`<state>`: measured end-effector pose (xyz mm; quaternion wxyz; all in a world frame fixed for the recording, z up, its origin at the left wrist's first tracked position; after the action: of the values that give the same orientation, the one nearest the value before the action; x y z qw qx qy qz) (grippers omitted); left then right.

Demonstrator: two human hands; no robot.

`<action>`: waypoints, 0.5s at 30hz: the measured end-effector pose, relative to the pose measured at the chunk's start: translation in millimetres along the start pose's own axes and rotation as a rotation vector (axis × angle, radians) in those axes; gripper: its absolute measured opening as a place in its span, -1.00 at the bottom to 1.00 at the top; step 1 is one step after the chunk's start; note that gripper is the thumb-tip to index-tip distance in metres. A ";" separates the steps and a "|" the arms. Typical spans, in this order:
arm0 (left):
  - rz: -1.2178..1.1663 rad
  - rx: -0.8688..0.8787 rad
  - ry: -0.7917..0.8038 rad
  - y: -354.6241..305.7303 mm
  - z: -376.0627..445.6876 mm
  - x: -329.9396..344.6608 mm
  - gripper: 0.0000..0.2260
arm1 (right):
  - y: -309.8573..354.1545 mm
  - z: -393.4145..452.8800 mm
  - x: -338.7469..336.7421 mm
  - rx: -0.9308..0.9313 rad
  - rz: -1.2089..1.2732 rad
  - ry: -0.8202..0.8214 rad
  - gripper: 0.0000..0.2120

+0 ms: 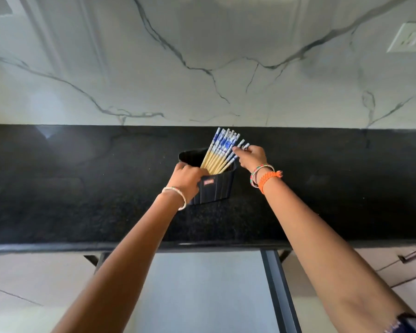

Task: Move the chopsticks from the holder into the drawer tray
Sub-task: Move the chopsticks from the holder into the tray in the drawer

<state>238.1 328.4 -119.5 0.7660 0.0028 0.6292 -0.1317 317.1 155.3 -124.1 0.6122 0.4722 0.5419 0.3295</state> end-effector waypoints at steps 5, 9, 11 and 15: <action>-0.135 0.060 0.054 0.5 -22.6 -4.2 -0.57 | -2.6 2.8 21.4 0.003 -0.031 0.085 -0.73; -0.441 0.032 0.042 6.8 -14.0 -20.9 -0.74 | 2.3 4.0 25.1 -0.009 -0.017 0.102 -0.74; -0.506 -0.046 -0.114 19.0 -3.0 -36.8 -0.79 | 4.1 1.6 21.6 -0.015 -0.018 0.091 -0.75; -0.435 -0.115 -0.138 20.3 16.1 -25.2 -0.64 | 3.5 -1.2 15.4 -0.049 -0.015 0.054 -0.73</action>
<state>253.4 350.2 -95.1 0.7597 -0.1854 0.5677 -0.2574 319.3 170.9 -126.2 0.6112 0.4440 0.5535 0.3508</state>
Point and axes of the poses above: each hand's wrist, its own z-axis towards the middle knuckle, its own x-axis out of the palm, y = z × x, the point moved 10 cm from there along z, towards the middle knuckle, and after that the axes turned 4 degrees about -y, right-handed, at the moved point
